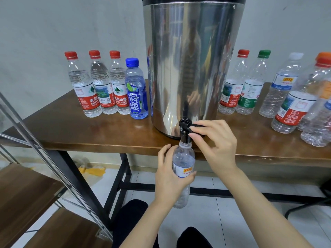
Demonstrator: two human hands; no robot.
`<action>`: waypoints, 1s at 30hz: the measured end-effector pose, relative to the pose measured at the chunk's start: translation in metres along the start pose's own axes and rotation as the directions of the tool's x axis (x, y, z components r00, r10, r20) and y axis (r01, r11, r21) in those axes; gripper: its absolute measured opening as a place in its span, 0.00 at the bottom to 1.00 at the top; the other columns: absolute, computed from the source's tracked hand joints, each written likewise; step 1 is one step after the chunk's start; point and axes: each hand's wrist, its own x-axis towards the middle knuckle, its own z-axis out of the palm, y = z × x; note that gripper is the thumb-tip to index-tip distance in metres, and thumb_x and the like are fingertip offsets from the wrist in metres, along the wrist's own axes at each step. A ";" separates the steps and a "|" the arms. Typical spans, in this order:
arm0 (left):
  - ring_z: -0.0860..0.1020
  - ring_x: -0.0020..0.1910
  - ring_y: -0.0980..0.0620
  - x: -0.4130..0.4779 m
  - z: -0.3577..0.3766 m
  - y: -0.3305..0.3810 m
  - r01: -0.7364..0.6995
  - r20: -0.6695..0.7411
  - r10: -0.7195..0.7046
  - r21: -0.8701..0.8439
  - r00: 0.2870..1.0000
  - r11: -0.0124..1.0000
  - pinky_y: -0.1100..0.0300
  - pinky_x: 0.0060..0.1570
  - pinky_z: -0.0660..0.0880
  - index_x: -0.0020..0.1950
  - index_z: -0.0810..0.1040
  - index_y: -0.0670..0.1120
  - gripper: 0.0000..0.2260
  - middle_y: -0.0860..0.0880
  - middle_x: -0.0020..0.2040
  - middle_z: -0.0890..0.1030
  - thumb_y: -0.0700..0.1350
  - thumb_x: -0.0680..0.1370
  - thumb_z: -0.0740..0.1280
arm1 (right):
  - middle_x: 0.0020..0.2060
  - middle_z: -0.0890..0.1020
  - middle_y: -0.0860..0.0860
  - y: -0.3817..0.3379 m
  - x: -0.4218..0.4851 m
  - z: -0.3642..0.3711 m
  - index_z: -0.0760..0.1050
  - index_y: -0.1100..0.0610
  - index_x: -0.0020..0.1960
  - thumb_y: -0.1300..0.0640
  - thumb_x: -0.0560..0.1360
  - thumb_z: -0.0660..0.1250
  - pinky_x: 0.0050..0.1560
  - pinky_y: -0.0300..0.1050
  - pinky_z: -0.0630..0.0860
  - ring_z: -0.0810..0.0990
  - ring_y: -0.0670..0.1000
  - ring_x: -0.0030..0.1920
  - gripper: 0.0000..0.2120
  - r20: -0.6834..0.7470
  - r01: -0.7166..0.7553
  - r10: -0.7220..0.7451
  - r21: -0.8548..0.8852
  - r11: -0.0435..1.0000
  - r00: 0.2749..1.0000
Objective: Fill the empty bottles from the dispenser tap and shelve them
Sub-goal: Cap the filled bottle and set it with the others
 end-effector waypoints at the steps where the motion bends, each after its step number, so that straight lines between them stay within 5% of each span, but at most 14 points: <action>1: 0.69 0.64 0.68 0.000 0.001 -0.001 0.002 -0.002 -0.002 0.004 1.000 1.000 0.79 0.53 0.68 0.69 0.70 0.54 0.37 0.59 0.69 0.64 0.48 0.63 0.82 | 0.47 0.85 0.53 0.001 0.001 0.001 0.85 0.62 0.46 0.54 0.78 0.69 0.49 0.46 0.77 0.81 0.55 0.46 0.12 -0.014 0.005 -0.005 0.015 1.000 1.000; 8: 0.70 0.63 0.68 0.000 0.003 0.002 0.009 -0.027 -0.009 0.010 1.000 1.000 0.79 0.53 0.68 0.67 0.70 0.57 0.36 0.56 0.69 0.66 0.48 0.63 0.82 | 0.46 0.85 0.55 0.005 -0.004 0.008 0.85 0.62 0.45 0.56 0.78 0.69 0.41 0.56 0.76 0.82 0.55 0.45 0.10 -0.036 -0.033 0.036 0.089 0.995 0.999; 16: 0.69 0.62 0.72 0.000 0.003 0.003 0.009 -0.023 -0.009 0.012 1.000 1.000 0.80 0.52 0.67 0.67 0.70 0.56 0.37 0.53 0.69 0.67 0.46 0.62 0.83 | 0.46 0.84 0.57 0.003 -0.005 0.009 0.84 0.64 0.46 0.57 0.79 0.68 0.51 0.44 0.77 0.82 0.54 0.46 0.12 -0.035 -0.059 0.064 0.113 0.992 0.997; 30: 0.68 0.61 0.74 -0.001 0.004 0.004 0.018 -0.016 -0.018 0.020 1.000 1.000 0.81 0.50 0.67 0.67 0.69 0.57 0.37 0.54 0.70 0.66 0.46 0.63 0.82 | 0.46 0.84 0.57 0.000 -0.006 0.009 0.84 0.64 0.46 0.59 0.78 0.68 0.51 0.46 0.77 0.82 0.54 0.47 0.09 -0.036 -0.081 0.086 0.128 0.988 0.996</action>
